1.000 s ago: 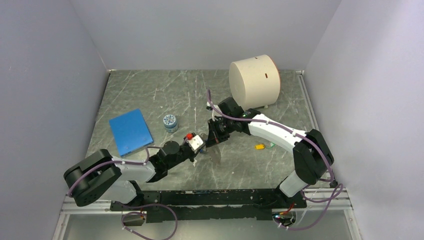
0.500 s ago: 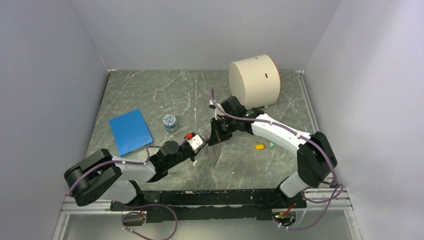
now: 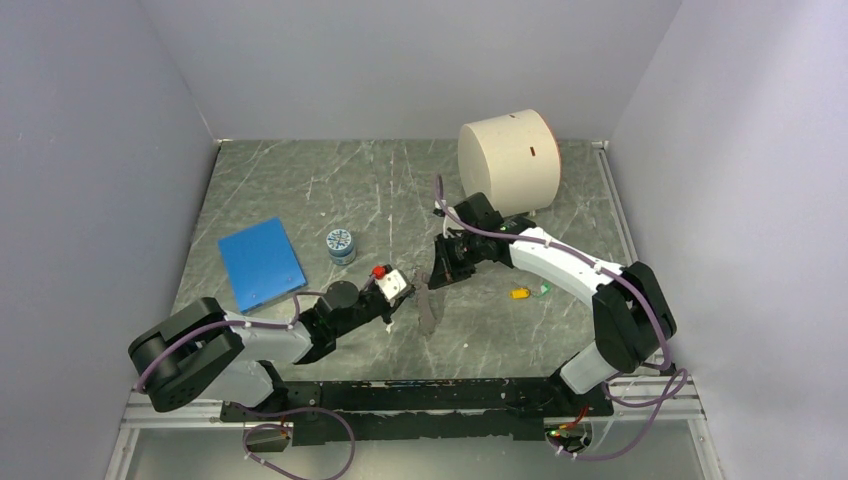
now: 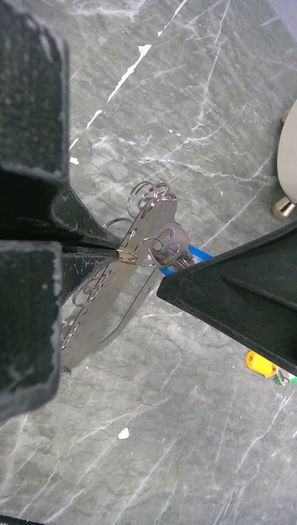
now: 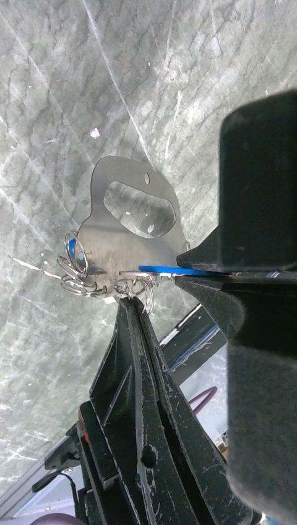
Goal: Remove the keys from the keyring
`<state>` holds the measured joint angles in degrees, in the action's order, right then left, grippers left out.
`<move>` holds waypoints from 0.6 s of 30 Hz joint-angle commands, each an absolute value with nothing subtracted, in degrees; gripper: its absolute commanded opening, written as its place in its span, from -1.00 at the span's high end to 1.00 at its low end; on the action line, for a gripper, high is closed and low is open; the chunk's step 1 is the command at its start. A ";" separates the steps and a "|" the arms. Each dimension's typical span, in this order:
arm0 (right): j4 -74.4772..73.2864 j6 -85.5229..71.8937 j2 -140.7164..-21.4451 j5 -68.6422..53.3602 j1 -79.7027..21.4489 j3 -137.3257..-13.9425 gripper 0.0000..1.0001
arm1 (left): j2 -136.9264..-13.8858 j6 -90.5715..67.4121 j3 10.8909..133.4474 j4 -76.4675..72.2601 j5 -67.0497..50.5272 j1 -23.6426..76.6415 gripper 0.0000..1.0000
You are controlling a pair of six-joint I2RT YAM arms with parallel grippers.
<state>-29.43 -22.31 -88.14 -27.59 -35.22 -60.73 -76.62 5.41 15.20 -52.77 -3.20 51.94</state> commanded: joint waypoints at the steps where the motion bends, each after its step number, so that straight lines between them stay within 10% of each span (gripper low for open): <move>1: -27.04 -21.34 -87.98 -24.86 -33.40 -59.51 1.00 | -76.51 3.69 14.32 -54.61 -2.58 51.94 0.95; 18: -25.01 -22.26 -92.24 -27.44 -38.17 -58.02 1.00 | -80.56 0.70 12.50 -63.60 -0.66 51.94 0.95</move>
